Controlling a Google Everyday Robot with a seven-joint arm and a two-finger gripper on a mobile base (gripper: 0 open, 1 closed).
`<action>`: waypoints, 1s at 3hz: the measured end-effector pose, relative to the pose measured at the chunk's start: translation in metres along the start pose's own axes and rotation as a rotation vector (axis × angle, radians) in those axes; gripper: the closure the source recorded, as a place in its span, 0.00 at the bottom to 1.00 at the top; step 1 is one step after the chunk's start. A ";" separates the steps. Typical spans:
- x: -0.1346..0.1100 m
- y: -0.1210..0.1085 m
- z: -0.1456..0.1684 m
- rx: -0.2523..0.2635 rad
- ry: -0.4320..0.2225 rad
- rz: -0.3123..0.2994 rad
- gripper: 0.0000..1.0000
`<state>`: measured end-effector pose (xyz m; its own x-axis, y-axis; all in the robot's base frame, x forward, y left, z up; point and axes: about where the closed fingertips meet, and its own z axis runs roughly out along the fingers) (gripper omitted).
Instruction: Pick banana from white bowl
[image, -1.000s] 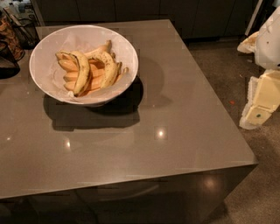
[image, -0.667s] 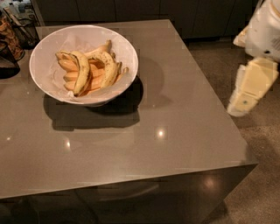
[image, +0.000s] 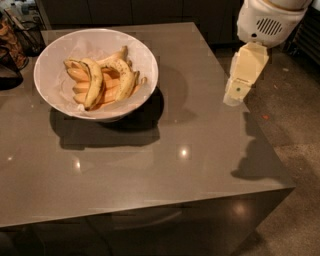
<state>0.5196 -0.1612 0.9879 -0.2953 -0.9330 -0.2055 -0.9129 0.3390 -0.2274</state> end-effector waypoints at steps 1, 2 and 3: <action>-0.020 0.009 0.008 0.000 -0.007 0.036 0.00; -0.036 0.019 0.017 -0.015 0.020 0.083 0.00; -0.050 0.033 0.026 -0.010 0.081 0.105 0.00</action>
Offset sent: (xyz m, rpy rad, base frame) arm -0.0102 0.0605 -0.0249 -0.0134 0.0959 -0.1398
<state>0.5119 -0.1007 0.9655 -0.4107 -0.8993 -0.1501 -0.8784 0.4344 -0.1994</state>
